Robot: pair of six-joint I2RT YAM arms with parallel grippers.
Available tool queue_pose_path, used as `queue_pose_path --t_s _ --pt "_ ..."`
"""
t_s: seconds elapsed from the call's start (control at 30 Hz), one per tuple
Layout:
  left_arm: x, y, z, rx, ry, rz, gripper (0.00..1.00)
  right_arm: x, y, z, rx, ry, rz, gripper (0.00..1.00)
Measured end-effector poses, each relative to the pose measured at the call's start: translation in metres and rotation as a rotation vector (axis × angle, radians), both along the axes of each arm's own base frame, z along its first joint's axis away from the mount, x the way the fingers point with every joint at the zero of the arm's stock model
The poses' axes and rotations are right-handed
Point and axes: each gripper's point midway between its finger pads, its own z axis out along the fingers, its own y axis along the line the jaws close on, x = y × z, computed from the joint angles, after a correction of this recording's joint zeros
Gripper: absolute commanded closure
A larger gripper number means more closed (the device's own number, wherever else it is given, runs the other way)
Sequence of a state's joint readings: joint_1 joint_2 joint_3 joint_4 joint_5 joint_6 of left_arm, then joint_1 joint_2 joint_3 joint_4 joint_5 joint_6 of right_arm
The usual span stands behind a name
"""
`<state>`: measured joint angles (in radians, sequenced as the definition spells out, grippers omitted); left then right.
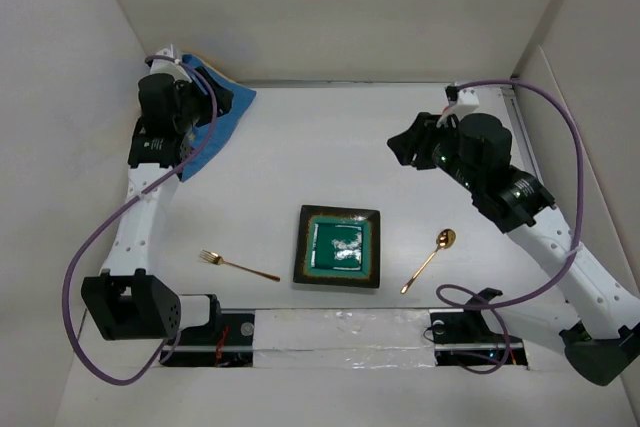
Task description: Set the dinner table for one person
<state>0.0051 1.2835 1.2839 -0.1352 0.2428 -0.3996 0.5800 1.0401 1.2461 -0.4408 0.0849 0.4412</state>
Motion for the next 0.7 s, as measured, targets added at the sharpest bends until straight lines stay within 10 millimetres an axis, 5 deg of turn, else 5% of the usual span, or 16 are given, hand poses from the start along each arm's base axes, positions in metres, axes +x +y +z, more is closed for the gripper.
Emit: queue_pose_path --t_s 0.07,0.1,0.17,0.23,0.33,0.43,0.57,0.63,0.7 --pt "0.001 0.006 -0.002 0.007 0.009 0.036 0.46 0.001 0.000 -0.011 -0.009 0.022 0.006 0.69" --pt "0.001 0.009 -0.004 0.011 0.015 0.052 0.50 0.000 0.000 -0.016 -0.014 0.032 0.013 0.97" --pt "0.001 0.016 -0.007 0.022 0.028 0.093 0.62 0.001 -0.001 -0.024 -0.016 0.050 0.015 1.00" --pt "0.002 0.026 -0.013 0.036 0.052 0.152 0.84 0.000 0.000 -0.030 -0.014 0.067 0.029 1.00" --pt "0.011 0.045 -0.023 0.063 0.107 0.246 0.99 -0.001 0.003 -0.031 -0.004 0.075 0.058 1.00" --pt "0.025 0.083 -0.043 0.063 0.178 0.354 0.92 -0.003 0.008 -0.035 0.006 0.076 0.086 1.00" --pt "0.028 0.163 -0.096 0.031 0.316 0.546 0.61 -0.008 0.011 -0.053 -0.001 0.108 0.115 1.00" --pt "0.025 0.193 -0.124 0.031 0.390 0.630 0.59 -0.009 0.012 -0.059 -0.006 0.119 0.121 1.00" --pt "0.027 0.203 -0.154 0.039 0.465 0.661 0.58 -0.010 0.012 -0.060 -0.006 0.121 0.123 1.00"
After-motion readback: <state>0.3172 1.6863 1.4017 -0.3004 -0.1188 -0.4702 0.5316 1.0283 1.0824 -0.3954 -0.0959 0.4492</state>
